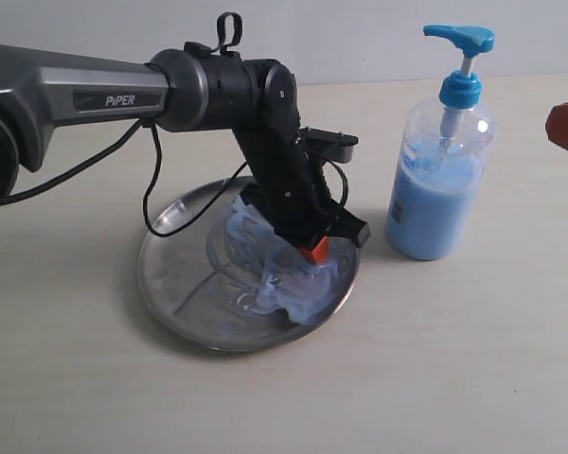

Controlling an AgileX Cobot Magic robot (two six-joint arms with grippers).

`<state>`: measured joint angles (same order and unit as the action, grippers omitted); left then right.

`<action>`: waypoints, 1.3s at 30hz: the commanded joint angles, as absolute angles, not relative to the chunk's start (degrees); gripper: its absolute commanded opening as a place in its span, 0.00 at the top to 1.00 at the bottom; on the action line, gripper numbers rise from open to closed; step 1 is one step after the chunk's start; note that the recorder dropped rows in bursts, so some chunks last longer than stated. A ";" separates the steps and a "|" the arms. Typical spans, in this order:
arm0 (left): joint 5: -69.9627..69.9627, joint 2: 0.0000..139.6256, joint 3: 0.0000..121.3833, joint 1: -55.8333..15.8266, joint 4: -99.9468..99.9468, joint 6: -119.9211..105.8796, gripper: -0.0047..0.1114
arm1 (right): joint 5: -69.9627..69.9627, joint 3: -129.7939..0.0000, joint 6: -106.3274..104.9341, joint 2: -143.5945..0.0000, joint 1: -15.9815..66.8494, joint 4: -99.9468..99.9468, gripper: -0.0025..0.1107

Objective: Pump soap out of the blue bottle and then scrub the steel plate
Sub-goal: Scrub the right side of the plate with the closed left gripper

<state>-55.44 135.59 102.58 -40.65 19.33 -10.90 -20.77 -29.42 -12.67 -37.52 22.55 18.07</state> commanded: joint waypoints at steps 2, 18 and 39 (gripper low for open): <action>-59.85 135.80 102.60 -40.88 15.06 -10.32 0.96 | -20.86 -29.47 -12.81 -37.36 22.59 17.94 0.98; -66.04 135.58 102.60 -41.14 9.50 -9.57 0.96 | -20.86 -29.47 -12.81 -37.36 22.59 17.94 0.98; -56.28 134.78 102.60 -41.14 20.11 -15.82 0.96 | -20.86 -29.47 -12.93 -37.36 22.59 18.05 0.98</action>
